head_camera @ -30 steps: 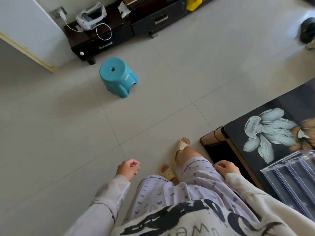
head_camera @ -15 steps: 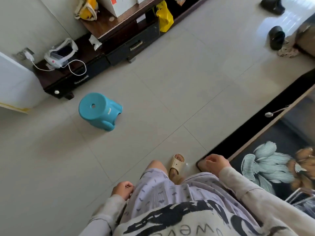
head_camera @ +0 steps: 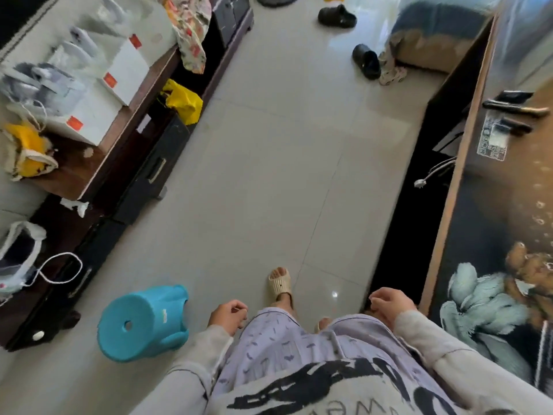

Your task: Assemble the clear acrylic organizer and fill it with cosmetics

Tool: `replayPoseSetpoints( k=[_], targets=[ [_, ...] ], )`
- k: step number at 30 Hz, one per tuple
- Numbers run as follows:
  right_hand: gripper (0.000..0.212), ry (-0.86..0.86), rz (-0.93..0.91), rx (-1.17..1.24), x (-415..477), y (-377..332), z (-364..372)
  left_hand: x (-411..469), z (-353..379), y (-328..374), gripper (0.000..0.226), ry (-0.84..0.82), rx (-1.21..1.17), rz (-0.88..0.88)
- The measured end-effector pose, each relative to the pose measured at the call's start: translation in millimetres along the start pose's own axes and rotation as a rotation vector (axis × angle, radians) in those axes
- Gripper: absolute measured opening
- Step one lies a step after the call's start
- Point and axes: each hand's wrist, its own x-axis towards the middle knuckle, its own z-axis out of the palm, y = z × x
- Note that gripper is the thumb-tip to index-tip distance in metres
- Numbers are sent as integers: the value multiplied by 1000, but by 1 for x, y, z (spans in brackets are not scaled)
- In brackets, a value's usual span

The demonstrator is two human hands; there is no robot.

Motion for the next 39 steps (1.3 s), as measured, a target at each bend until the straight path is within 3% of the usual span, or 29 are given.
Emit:
replayPoseSetpoints(
  k=[11, 16, 21, 24, 28, 33, 39],
  targets=[
    [19, 124, 236, 230, 14, -48, -1, 85, -98, 186, 15, -60, 201, 232],
    [20, 120, 314, 365, 49, -72, -20, 109, -83, 230, 14, -153, 258, 206],
    [17, 100, 247, 352, 106, -114, -82, 134, -68, 266, 16, -162, 373, 115],
    [12, 118, 237, 376, 134, -142, -132, 143, -65, 298, 33, -178, 477, 71],
    [13, 90, 175, 329, 165, -173, -185, 156, -55, 355, 19, -140, 429, 45],
    [20, 99, 149, 315, 191, -195, -232, 180, -40, 431, 15, -145, 338, 121],
    [13, 143, 242, 447, 215, -203, -261, 211, -19, 539, 23, -242, 513, 244]
  ],
)
